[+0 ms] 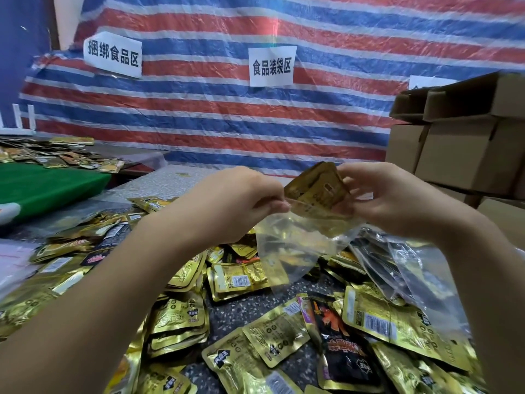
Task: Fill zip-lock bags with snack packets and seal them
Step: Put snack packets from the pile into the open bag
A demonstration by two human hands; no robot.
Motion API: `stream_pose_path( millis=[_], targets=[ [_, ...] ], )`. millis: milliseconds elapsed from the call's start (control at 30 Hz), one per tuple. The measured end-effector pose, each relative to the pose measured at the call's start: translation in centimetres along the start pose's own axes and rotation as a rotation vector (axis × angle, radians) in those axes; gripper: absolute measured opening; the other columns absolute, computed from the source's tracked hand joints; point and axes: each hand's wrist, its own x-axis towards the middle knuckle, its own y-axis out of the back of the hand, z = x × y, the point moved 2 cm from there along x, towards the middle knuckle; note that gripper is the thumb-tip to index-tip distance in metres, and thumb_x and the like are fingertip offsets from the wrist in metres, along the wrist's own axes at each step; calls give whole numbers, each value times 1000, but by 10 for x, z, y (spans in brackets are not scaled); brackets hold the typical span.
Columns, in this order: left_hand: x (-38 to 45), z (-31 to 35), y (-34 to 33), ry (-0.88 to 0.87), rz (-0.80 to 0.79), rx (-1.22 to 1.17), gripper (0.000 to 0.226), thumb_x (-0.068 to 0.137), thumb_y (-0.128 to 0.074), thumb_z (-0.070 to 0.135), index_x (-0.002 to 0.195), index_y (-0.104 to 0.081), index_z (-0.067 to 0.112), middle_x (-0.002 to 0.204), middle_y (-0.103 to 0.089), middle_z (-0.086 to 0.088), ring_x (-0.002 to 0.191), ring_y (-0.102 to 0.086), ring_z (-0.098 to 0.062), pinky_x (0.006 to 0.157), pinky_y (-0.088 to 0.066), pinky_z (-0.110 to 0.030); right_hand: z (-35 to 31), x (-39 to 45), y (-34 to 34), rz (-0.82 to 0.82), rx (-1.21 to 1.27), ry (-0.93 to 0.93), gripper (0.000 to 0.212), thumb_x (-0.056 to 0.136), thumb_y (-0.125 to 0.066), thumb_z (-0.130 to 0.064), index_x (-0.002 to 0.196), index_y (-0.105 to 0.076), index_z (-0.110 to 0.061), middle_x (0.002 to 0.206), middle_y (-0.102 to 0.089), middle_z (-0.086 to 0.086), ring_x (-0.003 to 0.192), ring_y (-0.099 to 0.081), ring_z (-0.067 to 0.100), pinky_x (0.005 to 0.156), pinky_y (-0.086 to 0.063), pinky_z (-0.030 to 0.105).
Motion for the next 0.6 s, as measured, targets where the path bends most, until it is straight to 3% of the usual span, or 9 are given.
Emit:
stream_pose_path(
  millis=[167, 333, 433, 500, 600],
  targets=[
    [1, 2, 7, 12, 133, -170, 27, 84, -61, 45, 84, -75, 22, 65, -60, 17, 62, -55, -2, 56, -44, -22, -12, -4, 2, -63, -99, -3, 29, 88, -73, -14, 102, -71, -40, 93, -74, -19, 89, -70, 0, 78, -54, 26],
    [0, 7, 11, 8, 163, -145, 33, 86, -57, 43, 89, -75, 15, 73, -63, 15, 63, -54, 2, 61, -48, -21, -22, 1, -8, -34, -298, 36, 26, 87, -74, -13, 103, -75, -34, 84, -72, -19, 84, -66, -3, 72, -49, 12],
    [-2, 5, 17, 8, 252, -136, 32, 89, -58, 39, 88, -71, 10, 73, -64, 8, 66, -56, -3, 66, -51, -31, -25, 1, -5, 102, -270, 14, 23, 89, -70, -30, 112, -73, -25, 94, -71, -17, 89, -65, -8, 79, -51, 8],
    [-2, 4, 18, 15, 303, -116, 32, 91, -58, 38, 88, -70, 8, 74, -64, 2, 68, -57, -12, 66, -51, -38, -32, 0, -3, 164, -248, 47, 33, 90, -56, -48, 104, -74, -24, 91, -70, -19, 86, -65, -7, 75, -50, 8],
    [-2, 1, 15, 41, 339, -107, 31, 94, -59, 34, 90, -69, 6, 76, -65, -3, 70, -58, -20, 66, -51, -43, -41, 1, -5, 215, -243, 61, 51, 91, -42, -57, 90, -73, -17, 83, -72, -7, 80, -66, 4, 71, -54, 21]
  ],
)
